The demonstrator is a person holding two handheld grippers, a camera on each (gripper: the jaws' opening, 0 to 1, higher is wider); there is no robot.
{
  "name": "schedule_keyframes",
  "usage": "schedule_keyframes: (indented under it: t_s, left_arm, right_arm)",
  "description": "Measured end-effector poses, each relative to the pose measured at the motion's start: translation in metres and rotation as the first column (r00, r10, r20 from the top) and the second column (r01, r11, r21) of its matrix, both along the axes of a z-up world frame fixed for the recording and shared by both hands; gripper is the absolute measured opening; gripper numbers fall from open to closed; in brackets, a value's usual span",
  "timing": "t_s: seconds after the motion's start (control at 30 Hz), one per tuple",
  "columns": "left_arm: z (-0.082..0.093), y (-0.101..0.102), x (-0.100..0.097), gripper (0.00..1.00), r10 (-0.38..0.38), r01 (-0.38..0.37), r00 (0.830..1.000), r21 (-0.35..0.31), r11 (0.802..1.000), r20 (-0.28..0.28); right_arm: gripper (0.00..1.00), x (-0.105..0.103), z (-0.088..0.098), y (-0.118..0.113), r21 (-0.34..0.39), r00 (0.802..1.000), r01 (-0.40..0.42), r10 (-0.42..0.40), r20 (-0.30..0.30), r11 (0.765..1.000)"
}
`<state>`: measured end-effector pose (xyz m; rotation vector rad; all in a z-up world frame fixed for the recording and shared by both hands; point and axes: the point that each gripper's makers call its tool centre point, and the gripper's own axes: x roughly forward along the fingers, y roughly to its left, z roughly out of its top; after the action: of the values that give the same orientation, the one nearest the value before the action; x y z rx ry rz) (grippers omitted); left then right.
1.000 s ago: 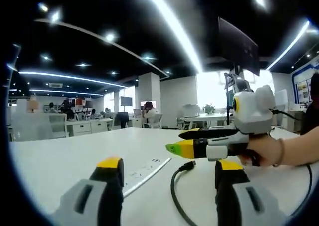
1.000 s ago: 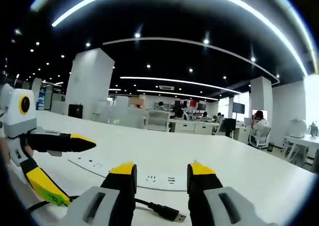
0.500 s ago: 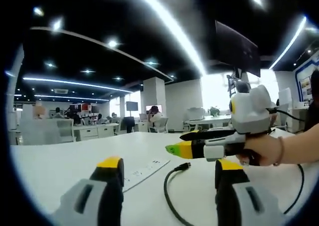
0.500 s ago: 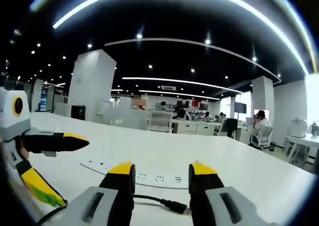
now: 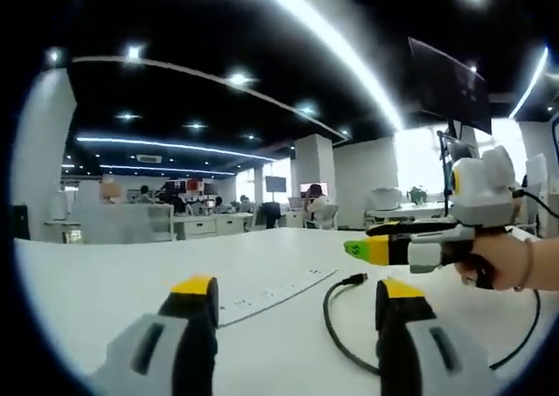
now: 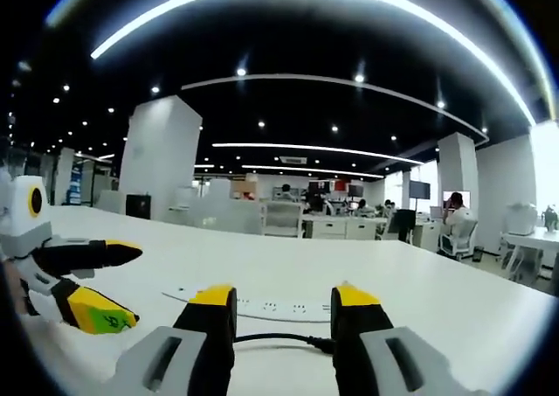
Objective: Locate the USB plug end of the data cable currently connected to the USB port on the desk. Grip the plug, withdraw it from the port, and place it onto the desktop.
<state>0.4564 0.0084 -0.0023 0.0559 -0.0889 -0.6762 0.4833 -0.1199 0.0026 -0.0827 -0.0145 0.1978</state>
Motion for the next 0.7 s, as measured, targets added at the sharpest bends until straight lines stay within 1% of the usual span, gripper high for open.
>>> schedule_keyframes:
  t_s: [0.07,0.17,0.27,0.3,0.33,0.53,0.57,0.6,0.7]
  left_arm:
    - [0.001,0.003,-0.002,0.73,0.015,-0.015,1.0,0.002,1.0,0.004]
    - [0.004,0.016,-0.004,0.72,0.051,-0.054,0.998,-0.065,0.996,-0.044]
    - [0.003,0.026,-0.004,0.72,0.076,-0.083,0.994,-0.089,0.993,-0.078]
    - [0.002,0.028,-0.004,0.72,0.086,-0.093,0.993,-0.081,0.992,-0.084]
    - [0.001,0.029,-0.004,0.72,0.094,-0.101,0.992,-0.075,0.992,-0.087]
    - [-0.001,0.04,-0.008,0.72,0.145,-0.149,0.985,-0.041,0.988,-0.092]
    - [-0.002,0.044,-0.008,0.72,0.172,-0.175,0.981,-0.019,0.984,-0.089]
    - [0.0,0.046,-0.009,0.72,0.19,-0.192,0.978,-0.012,0.981,-0.081]
    - [0.005,0.048,-0.013,0.72,0.209,-0.211,0.975,-0.029,0.977,-0.08]
  right_arm:
    - [0.44,-0.002,0.001,0.003,0.004,1.0,-0.002,0.002,0.001,1.0]
    - [0.44,-0.008,-0.002,0.012,-0.003,1.0,-0.007,0.007,-0.005,1.0]
    - [0.44,-0.011,-0.001,0.018,-0.016,1.0,-0.012,0.012,-0.008,1.0]
    - [0.44,-0.013,0.001,0.021,0.014,1.0,-0.024,0.024,-0.01,1.0]
    - [0.44,-0.014,0.003,0.021,0.025,1.0,-0.026,0.026,-0.008,0.999]
    - [0.44,-0.018,0.01,0.024,0.058,1.0,-0.024,0.024,0.001,0.998]
    - [0.44,-0.019,0.011,0.024,0.061,1.0,-0.025,0.025,0.002,0.998]
    - [0.44,-0.019,0.011,0.026,0.062,1.0,-0.026,0.026,0.003,0.998]
    - [0.44,-0.022,0.012,0.029,0.065,1.0,-0.03,0.03,0.001,0.997]
